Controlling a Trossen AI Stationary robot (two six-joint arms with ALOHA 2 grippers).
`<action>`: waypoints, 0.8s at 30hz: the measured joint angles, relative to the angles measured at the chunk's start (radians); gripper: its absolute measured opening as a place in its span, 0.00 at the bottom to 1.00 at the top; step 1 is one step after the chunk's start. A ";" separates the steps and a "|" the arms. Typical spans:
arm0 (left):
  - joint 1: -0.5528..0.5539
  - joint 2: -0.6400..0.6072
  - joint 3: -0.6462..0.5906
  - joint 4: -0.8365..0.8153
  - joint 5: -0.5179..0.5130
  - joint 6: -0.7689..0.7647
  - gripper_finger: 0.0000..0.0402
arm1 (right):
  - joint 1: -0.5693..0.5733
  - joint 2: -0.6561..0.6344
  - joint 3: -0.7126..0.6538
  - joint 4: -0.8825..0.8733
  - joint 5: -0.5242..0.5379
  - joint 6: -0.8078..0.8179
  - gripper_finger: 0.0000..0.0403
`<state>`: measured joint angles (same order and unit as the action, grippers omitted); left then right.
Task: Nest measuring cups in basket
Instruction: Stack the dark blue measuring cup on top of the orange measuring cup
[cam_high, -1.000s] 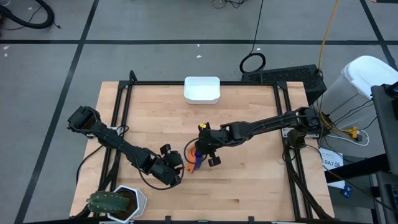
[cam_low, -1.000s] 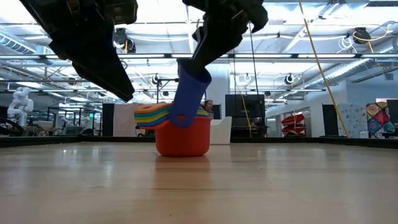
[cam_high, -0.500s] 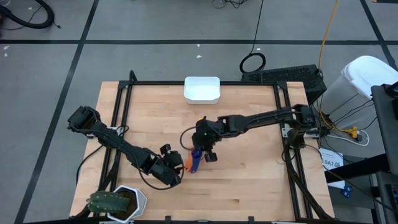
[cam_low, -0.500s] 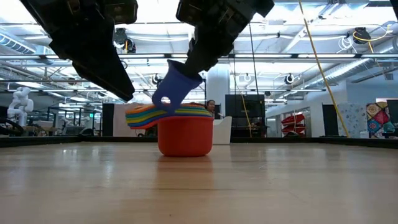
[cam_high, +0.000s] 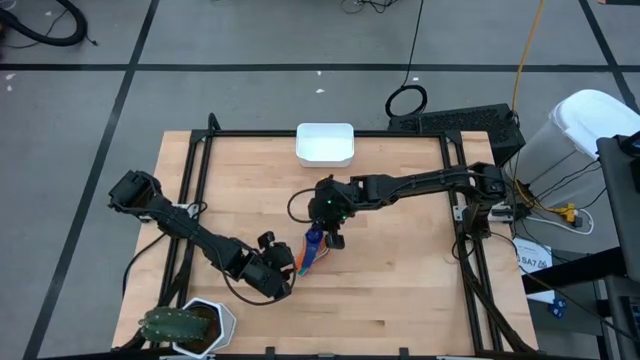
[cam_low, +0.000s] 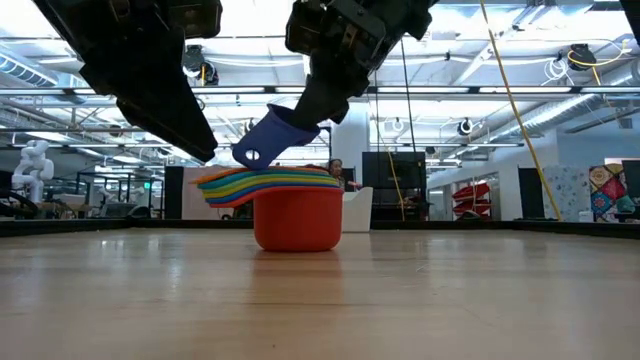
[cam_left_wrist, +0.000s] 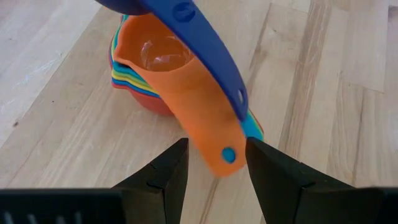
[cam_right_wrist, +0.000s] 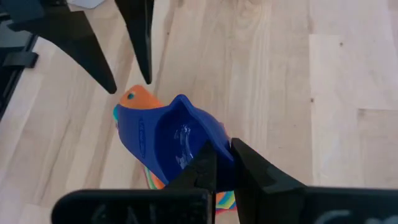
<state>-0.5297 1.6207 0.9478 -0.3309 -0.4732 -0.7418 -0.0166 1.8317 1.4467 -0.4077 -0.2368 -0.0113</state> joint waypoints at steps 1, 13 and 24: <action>0.000 0.000 0.000 0.000 0.000 0.000 0.41 | 0.000 0.000 0.000 0.000 0.002 0.000 0.03; 0.000 0.000 0.000 0.008 0.000 0.000 0.41 | 0.002 -0.001 -0.121 0.084 -0.002 0.055 0.03; -0.003 0.000 0.000 0.021 0.000 0.001 0.41 | 0.002 -0.001 -0.164 0.266 0.004 0.120 0.33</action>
<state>-0.5327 1.6207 0.9478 -0.3096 -0.4736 -0.7406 -0.0147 1.8309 1.2831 -0.1417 -0.2333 0.1085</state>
